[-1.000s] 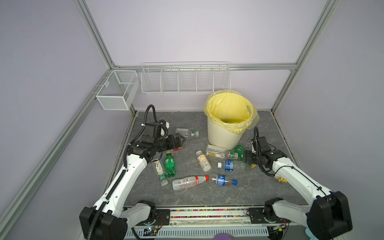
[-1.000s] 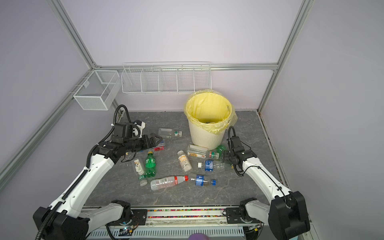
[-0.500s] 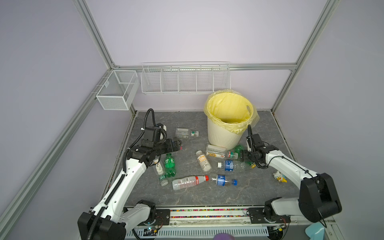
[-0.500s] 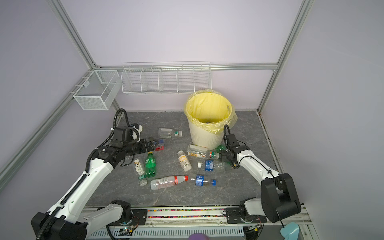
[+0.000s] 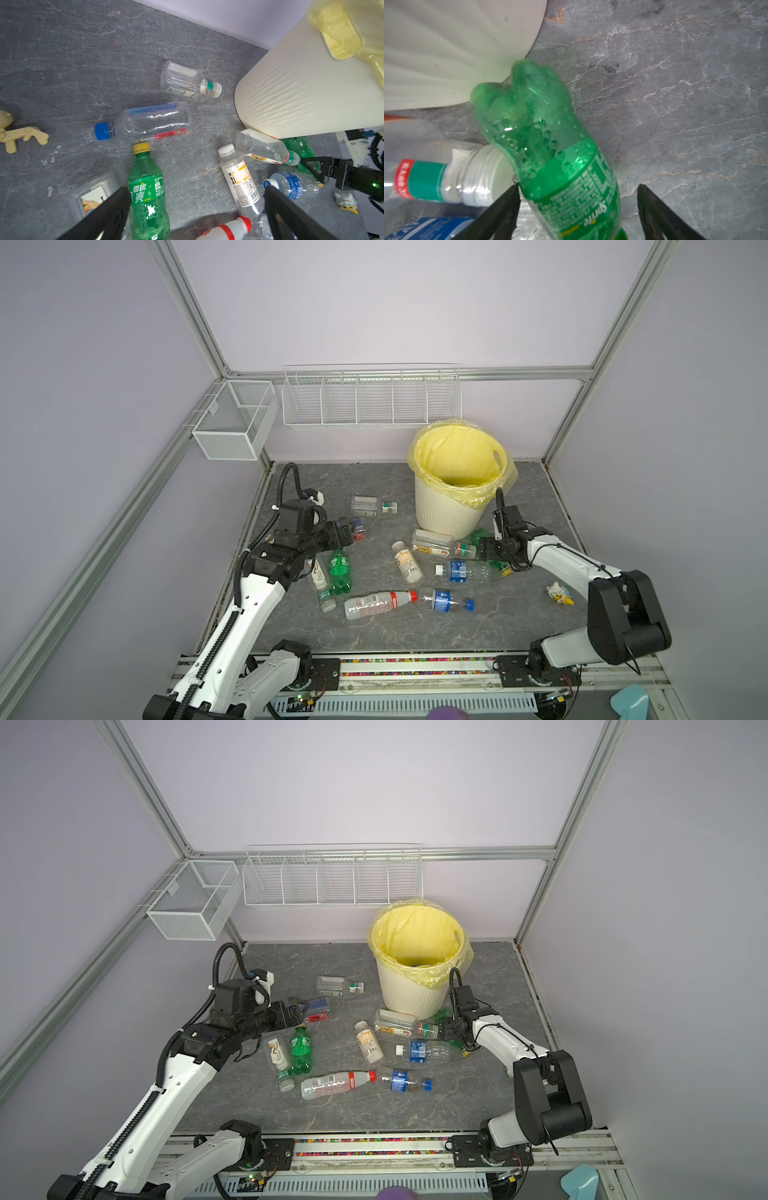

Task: Throw the plastic bottles in the bin
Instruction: 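Lower the right gripper onto the green Sprite bottle and close on it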

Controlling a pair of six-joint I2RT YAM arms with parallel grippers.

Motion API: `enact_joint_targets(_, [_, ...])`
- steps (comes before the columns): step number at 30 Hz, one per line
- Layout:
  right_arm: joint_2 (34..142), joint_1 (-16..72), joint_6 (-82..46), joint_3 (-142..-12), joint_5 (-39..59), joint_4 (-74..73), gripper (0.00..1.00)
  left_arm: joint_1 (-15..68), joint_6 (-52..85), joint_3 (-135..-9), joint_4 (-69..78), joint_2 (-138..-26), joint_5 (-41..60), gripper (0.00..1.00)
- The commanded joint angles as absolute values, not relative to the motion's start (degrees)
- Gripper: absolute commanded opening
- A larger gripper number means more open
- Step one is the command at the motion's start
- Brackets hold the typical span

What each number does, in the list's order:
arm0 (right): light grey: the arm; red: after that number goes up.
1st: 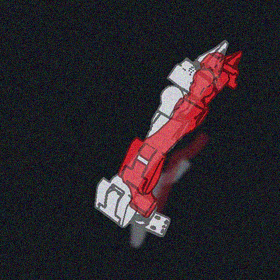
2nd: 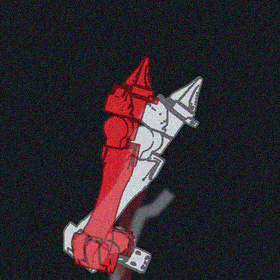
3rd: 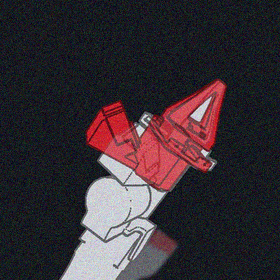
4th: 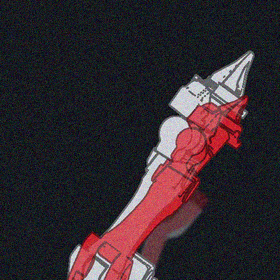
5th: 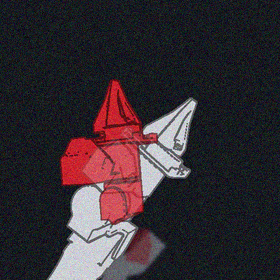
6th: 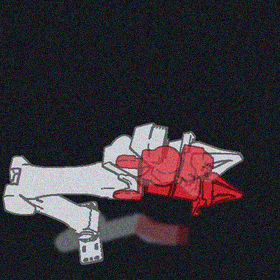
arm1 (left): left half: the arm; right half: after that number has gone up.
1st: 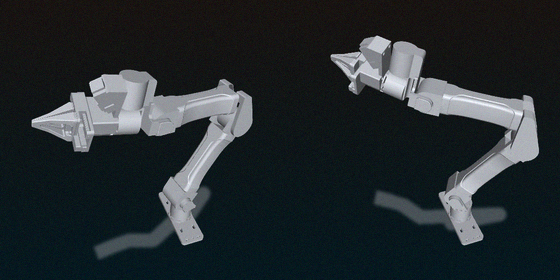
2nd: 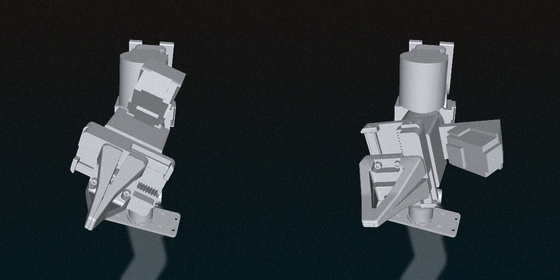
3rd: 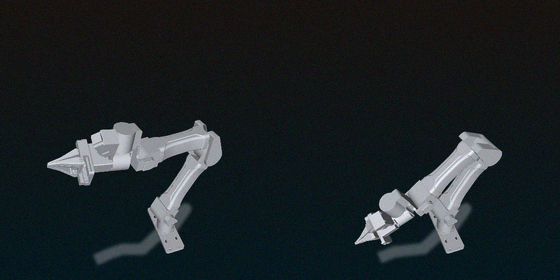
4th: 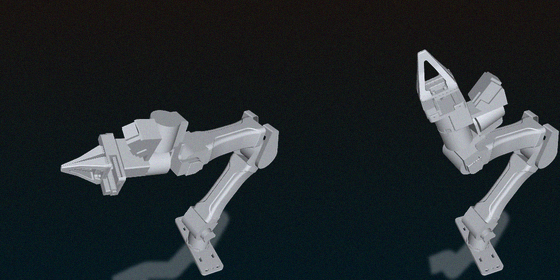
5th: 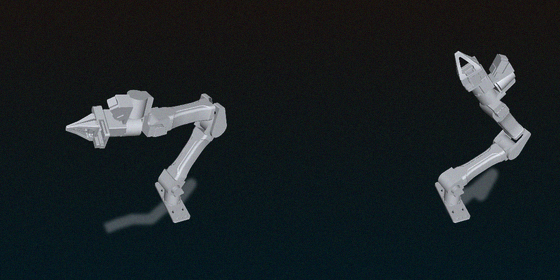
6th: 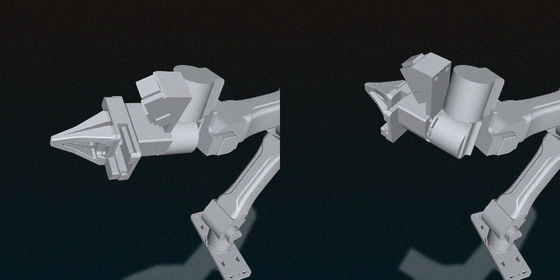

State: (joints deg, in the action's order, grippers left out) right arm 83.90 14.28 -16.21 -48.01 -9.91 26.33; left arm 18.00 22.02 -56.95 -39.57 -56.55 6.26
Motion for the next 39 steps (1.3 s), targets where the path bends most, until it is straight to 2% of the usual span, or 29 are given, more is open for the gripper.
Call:
enact_joint_targets(1, [84.2, 13.5, -14.7, -48.5, -8.3, 24.3, 0.91, 17.8, 21.0, -56.6, -40.5, -55.8, 5.2, 1.0])
enact_joint_targets(9, [84.5, 12.1, -14.4, -47.3, -7.1, 22.5, 0.99, 17.8, 21.0, -56.2, -40.3, -54.7, 4.4, 1.0])
enact_joint_targets(15, [83.5, 12.1, -15.2, -45.8, -6.2, 21.6, 0.85, 17.8, 21.0, -56.3, -40.5, -55.1, 4.4, 1.0])
enact_joint_targets(19, [82.9, 10.4, -15.9, -45.4, -5.4, 21.9, 0.8, 17.8, 21.0, -56.3, -40.5, -55.1, 4.2, 1.0])
enact_joint_targets(31, [83.3, 10.2, -20.6, -45.7, -4.5, 23.0, 0.76, 17.8, 21.0, -56.2, -40.7, -54.9, 4.0, 1.0])
enact_joint_targets(32, [83.6, 10.2, -20.7, -45.8, -4.9, 23.1, 0.75, 17.8, 21.0, -56.2, -40.8, -54.9, 4.0, 1.0])
enact_joint_targets(35, [85.2, 10.1, -21.2, -46.8, -5.1, 23.9, 0.63, 17.8, 21.0, -56.2, -40.8, -54.9, 3.9, 1.0])
enact_joint_targets(39, [86.5, 10.1, -21.9, -47.9, -4.7, 24.3, 0.62, 17.8, 21.0, -56.2, -41.0, -55.0, 3.5, 1.0])
